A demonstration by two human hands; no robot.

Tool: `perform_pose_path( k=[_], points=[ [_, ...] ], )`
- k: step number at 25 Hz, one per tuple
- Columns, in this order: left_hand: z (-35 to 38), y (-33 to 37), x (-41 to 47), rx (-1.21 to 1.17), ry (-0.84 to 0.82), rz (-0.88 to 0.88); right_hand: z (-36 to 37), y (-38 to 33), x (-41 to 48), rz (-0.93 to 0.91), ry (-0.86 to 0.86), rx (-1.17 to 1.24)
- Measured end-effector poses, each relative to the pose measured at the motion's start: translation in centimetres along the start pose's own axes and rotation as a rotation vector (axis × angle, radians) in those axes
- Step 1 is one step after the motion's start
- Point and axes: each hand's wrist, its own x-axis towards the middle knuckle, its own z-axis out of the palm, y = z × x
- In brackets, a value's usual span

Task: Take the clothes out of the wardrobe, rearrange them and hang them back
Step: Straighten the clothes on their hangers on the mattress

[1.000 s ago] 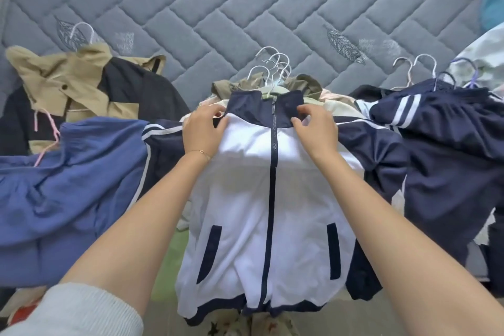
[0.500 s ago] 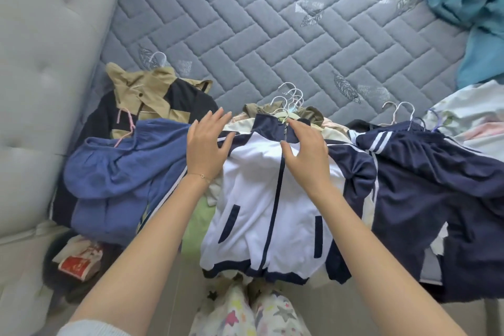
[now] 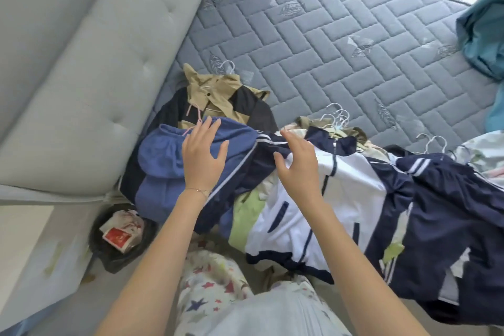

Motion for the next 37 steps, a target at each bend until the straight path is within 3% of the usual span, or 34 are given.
perform_pose_path(
  k=[6,12,24,32,37],
  points=[
    [-5.6,-10.7,3.1,-0.021,-0.168,-0.001,9.5,-6.5,1.8,0.124,0.009,-0.011],
    [-5.7,-19.8,5.8,-0.002,-0.278,-0.031,17.5,-7.4,4.0,0.255,0.000,-0.024],
    [7.2,-35.6,9.5,0.110,-0.371,-0.189,32.9,3.1,14.0,0.214,-0.234,-0.105],
    [13.4,-40.9,9.9,0.239,-0.284,-0.038,41.2,9.3,19.4,0.135,-0.383,-0.390],
    [13.1,-41.2,9.8,0.239,-0.227,-0.008,41.4,9.6,20.2,0.066,-0.296,-0.474]
  ],
)
